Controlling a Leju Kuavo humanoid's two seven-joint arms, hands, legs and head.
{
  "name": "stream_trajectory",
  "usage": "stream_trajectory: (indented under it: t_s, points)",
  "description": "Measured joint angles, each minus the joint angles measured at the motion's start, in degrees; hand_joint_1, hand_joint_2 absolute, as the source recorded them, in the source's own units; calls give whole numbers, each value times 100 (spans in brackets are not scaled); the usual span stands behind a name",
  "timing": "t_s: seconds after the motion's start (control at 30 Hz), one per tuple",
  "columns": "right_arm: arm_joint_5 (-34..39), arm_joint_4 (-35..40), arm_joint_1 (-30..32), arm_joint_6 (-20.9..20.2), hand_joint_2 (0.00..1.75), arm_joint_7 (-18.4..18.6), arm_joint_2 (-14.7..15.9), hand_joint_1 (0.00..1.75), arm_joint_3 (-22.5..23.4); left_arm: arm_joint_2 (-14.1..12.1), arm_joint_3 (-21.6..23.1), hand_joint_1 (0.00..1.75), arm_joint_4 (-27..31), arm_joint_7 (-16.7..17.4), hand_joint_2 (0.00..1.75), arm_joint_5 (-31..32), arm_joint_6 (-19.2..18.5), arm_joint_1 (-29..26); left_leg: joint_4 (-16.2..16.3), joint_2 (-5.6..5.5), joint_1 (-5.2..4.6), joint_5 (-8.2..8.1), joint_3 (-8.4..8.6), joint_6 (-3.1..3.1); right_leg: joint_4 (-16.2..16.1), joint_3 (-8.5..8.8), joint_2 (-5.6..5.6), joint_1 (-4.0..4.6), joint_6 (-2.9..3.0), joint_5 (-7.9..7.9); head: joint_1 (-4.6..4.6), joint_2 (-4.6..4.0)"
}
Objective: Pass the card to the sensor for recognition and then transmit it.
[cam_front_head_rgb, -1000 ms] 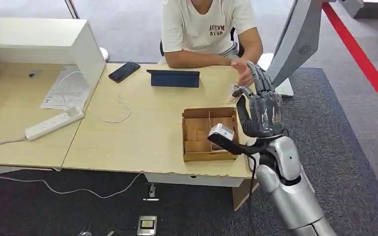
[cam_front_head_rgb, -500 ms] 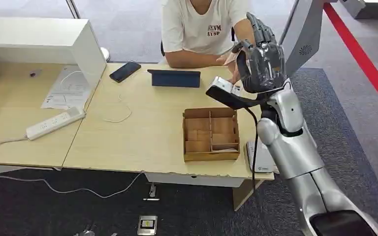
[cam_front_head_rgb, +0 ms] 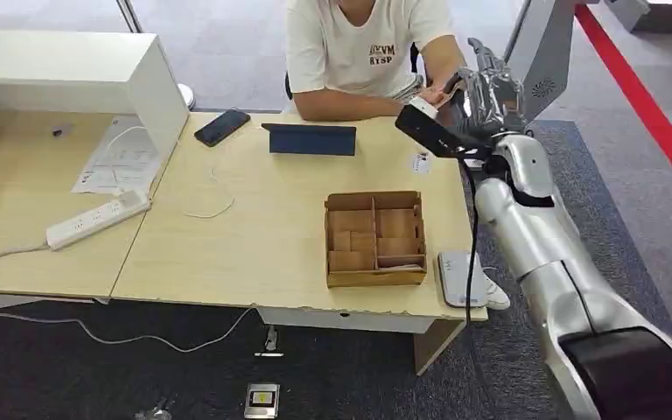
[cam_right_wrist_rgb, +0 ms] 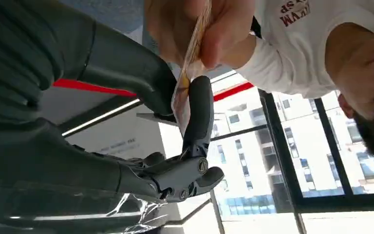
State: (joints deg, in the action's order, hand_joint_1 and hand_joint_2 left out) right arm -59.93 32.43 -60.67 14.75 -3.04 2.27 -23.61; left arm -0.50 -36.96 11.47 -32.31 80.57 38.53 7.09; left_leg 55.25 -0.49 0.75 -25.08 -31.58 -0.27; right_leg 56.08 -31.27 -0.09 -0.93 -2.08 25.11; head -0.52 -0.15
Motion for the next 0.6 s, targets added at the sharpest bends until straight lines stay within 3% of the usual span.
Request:
stream_trajectory:
  t_s: [0.13,0.17,0.2,0.23,0.3,0.33,0.6]
  points:
    - [-44,-153,-6,0,175,85,129,175,2,-33,46,0,-2,-120,175,35,-46,-4,2,0,-1,0,1,0,-1,1,0,-1,0,0,-2,0]
    - [-55,-199,-6,0,175,92,170,140,4,-44,52,0,-4,-148,175,37,-52,-5,2,0,-1,0,0,0,-1,1,0,-1,0,0,-2,0]
    - [-72,-231,-5,2,175,92,205,140,4,-48,66,0,-7,-168,175,44,-61,-6,2,0,-1,0,0,0,-1,0,0,-1,0,0,0,0]
    - [-87,-260,-3,9,175,98,249,0,7,-61,92,0,-11,-192,175,50,-68,-8,3,-1,-1,0,-1,0,-1,-1,0,-1,0,0,-2,0]
    - [-94,-295,-1,26,175,98,313,0,9,-79,133,0,-17,-221,175,63,-83,-12,2,-1,-1,-1,-2,1,-1,-2,0,-1,0,0,-2,0]
    - [-92,-304,-2,37,0,98,328,0,13,-92,140,0,-20,-232,175,68,-85,-12,2,0,-1,-1,-2,1,-1,-2,0,0,0,0,-2,0]
    - [-111,-299,10,321,0,26,557,0,125,-127,188,0,-28,-332,175,85,-105,-11,2,4,0,-2,1,1,0,-1,1,0,0,0,-2,0]
